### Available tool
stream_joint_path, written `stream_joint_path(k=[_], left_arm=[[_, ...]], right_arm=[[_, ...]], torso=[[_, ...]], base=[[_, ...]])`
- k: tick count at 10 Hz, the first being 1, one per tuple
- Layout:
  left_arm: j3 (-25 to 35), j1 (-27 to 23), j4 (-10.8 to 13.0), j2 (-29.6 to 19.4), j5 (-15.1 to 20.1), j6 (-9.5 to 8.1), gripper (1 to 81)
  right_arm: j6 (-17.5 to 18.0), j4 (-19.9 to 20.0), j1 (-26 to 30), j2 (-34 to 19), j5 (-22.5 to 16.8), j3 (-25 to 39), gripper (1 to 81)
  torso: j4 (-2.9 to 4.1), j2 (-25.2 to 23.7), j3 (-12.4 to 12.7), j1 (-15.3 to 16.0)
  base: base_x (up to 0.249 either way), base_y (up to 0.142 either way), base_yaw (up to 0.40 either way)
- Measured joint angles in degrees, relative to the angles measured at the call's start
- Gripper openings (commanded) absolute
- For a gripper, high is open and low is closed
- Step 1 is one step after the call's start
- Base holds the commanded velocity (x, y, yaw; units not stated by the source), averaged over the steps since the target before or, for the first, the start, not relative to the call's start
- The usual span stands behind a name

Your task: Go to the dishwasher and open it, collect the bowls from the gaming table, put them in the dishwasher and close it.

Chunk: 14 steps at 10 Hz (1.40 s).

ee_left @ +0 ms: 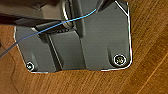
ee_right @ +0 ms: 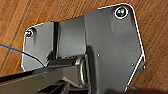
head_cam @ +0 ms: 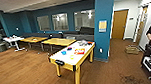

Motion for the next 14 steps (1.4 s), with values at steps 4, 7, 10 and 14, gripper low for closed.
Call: stream_joint_path(k=[4, 7, 10, 14], left_arm=[[0.0, -0.1, 0.0, 0.0, 0.1, 0.00, 81.1], [0.0, 0.0, 0.0, -0.1, 0.0, 0.00, 81.1], [0.0, 0.1, 0.0, 0.0, 0.0, 0.02, 81.1], [0.0, 0.9, 0.0, 0.0, 0.2, 0.02, 81.1]], right_arm=[[0.0, 0.0, 0.0, 0.0, -0.1, 0.0, 81.1], [0.0, 0.0, 0.2, 0.2, 0.0, 0.0, 81.1], [0.0, 0.0, 0.2, 0.2, 0.0, 0.0, 81.1], [0.0, 0.0, -0.8, 0.2, -0.2, 0.0, 81.1]], torso=[[0.00, 0.0, 0.0, 0.0], [0.00, 0.0, 0.0, 0.0], [0.00, 0.0, 0.0, 0.0], [0.00, -0.1, 0.0, -0.1]], base=[[0.000, 0.000, -0.131], [0.000, 0.000, 0.000], [0.000, 0.000, 0.000], [0.081, 0.000, 0.000]])
